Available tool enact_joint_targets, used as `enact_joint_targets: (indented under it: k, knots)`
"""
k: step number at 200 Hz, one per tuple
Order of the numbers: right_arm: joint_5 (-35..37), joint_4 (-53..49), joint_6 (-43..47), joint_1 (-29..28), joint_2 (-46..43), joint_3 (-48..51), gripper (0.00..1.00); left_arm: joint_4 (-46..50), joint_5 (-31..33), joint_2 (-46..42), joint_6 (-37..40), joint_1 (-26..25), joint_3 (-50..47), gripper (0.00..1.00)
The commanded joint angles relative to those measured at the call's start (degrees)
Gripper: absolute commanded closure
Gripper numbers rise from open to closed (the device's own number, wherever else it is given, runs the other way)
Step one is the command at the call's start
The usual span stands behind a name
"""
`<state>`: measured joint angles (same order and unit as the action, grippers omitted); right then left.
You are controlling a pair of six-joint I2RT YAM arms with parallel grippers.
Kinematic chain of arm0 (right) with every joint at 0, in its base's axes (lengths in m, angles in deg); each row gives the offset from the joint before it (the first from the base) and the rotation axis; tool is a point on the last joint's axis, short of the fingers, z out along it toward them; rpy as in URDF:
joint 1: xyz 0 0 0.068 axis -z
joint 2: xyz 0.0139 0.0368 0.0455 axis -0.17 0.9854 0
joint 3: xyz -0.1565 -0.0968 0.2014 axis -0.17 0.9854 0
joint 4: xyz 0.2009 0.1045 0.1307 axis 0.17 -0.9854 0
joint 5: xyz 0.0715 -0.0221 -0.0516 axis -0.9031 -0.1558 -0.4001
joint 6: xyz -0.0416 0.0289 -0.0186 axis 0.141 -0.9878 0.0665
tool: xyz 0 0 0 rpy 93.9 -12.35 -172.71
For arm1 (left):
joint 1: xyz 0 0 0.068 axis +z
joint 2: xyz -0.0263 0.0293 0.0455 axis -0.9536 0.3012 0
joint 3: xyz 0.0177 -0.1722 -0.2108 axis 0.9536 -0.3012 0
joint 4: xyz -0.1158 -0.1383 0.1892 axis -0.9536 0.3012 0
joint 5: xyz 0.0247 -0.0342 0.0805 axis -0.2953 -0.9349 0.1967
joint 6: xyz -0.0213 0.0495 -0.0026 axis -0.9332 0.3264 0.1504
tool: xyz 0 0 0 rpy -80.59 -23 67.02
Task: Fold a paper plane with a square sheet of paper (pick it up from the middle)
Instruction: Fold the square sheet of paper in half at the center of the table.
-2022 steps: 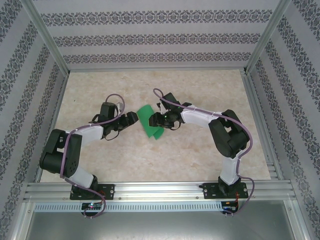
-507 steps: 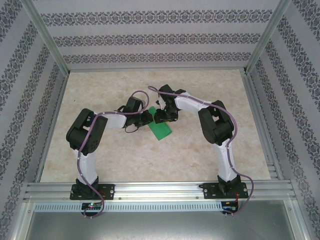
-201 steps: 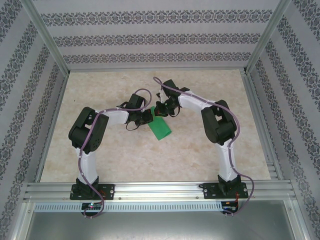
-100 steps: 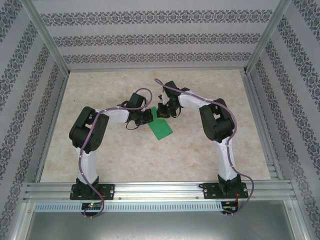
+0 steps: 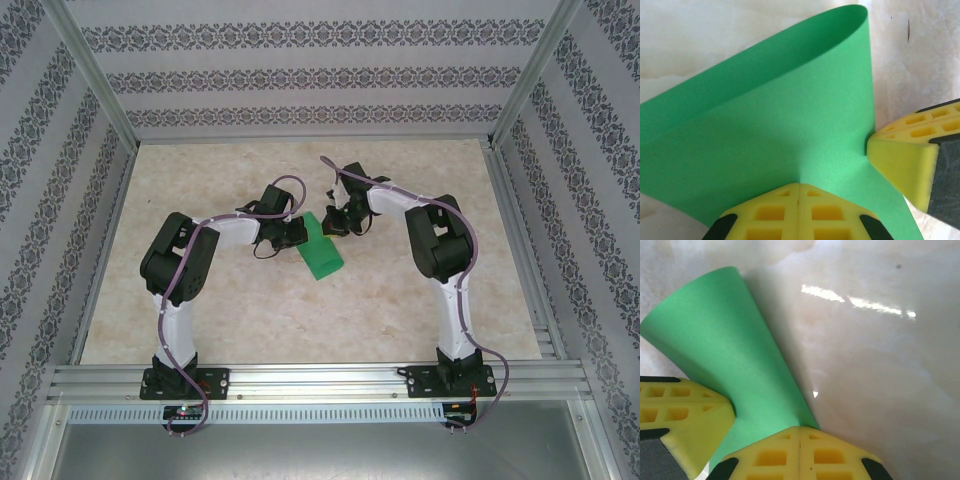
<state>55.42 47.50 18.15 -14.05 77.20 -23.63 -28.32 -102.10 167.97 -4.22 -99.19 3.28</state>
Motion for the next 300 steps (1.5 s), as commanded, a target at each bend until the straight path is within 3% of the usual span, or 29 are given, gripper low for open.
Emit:
enact_joint_targets:
  k: [1,22,39,93,150,213,257,300]
  knots:
    - [2.17,1.62,1.01,1.69,-4.48,1.28,0.98,9.21,3.61,5.69,1.7,-1.19,-3.05,1.0]
    - [-5.25,6.88,0.02,0.88,-6.69,2.57,0.97,9.14,3.68,5.61,1.76,-1.25,-3.14,1.0]
    - [-7.3,7.71,-0.72,-0.25,-5.59,1.9,0.97,9.12,3.68,5.56,1.78,-1.29,-3.18,1.0]
    - [-7.01,7.34,-3.58,-2.22,1.0,-2.94,0.97,9.12,3.74,5.78,1.8,-1.32,-3.22,1.0]
    - [-4.28,8.04,-6.75,-0.46,4.78,-3.52,0.98,9.06,3.79,5.78,2.0,-1.43,-3.74,1.0]
    - [-1.23,14.58,-12.99,3.14,2.02,0.84,0.98,8.43,3.72,5.7,2.24,-1.41,-4.8,1.0]
    - [-5.04,24.03,-13.69,1.4,-4.01,4.07,0.98,8.24,3.69,5.58,2.15,-1.47,-4.9,1.0]
    - [-5.71,21.67,-14.26,-0.72,0.4,0.32,0.97,8.24,3.61,5.7,2.16,-1.55,-4.9,1.0]
